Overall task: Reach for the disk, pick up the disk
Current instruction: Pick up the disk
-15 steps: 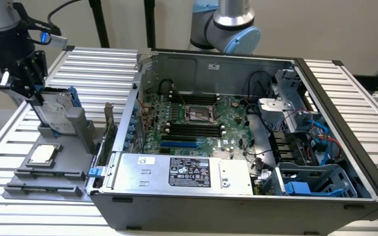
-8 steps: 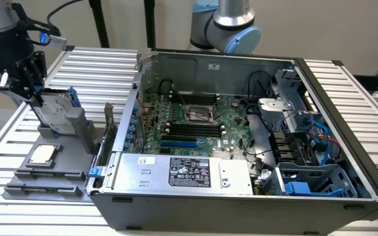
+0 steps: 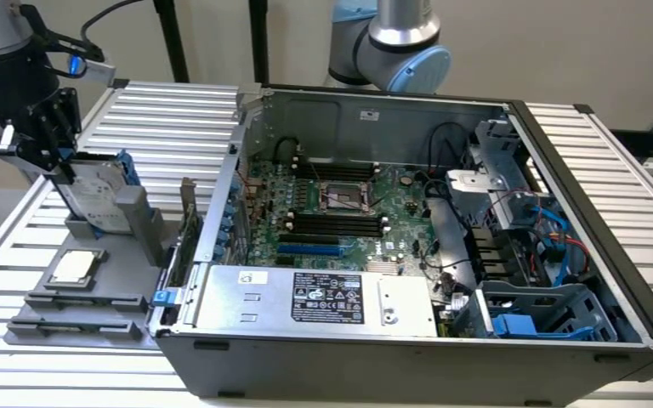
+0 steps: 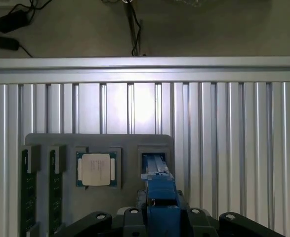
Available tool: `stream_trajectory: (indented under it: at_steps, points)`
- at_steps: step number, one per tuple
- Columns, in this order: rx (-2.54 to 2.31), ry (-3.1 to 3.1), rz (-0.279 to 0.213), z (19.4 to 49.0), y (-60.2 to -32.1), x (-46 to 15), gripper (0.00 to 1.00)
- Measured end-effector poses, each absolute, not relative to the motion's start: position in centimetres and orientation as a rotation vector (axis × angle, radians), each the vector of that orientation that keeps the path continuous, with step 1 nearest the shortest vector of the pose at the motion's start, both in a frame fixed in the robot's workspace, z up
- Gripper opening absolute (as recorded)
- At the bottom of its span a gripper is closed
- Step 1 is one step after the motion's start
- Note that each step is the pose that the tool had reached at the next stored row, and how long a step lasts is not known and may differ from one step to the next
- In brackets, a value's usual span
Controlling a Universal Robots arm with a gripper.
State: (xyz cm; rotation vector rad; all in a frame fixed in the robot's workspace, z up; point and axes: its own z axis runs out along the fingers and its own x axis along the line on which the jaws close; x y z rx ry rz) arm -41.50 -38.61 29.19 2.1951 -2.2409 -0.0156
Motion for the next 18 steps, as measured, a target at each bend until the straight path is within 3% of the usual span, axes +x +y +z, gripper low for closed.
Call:
stream_trajectory:
  at_steps: [8, 18]
  points:
    - [2.195, -2.241, -0.016, 29.6, -38.6, -41.5, 0.33]
    - [2.195, -2.241, -0.016, 33.8, -38.6, -41.5, 0.33]
